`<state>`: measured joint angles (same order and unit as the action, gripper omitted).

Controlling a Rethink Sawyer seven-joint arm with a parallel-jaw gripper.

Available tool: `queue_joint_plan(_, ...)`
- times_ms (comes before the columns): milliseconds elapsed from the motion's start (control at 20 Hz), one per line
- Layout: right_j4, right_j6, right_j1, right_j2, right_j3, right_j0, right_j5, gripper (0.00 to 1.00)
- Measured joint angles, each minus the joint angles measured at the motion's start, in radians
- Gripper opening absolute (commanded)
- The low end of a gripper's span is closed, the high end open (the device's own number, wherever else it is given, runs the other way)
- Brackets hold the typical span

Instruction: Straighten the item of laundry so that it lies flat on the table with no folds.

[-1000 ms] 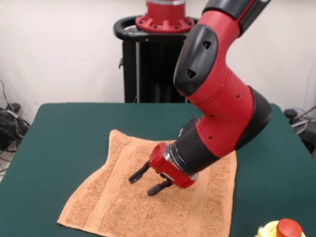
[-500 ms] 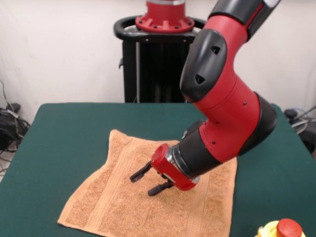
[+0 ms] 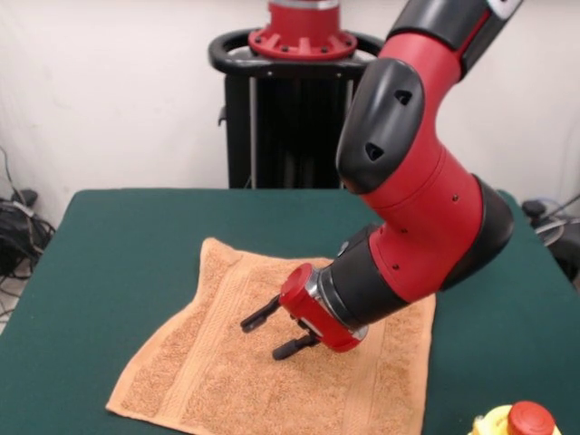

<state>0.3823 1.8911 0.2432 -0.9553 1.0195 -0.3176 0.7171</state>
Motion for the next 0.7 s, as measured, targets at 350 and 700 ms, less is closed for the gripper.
queue_joint_plan(350,0.0,0.021,0.0,0.0,-0.003,0.0,0.009,1.0)
queue_joint_plan(700,0.0,0.021,0.0,0.0,-0.011,0.002,0.021,1.0)
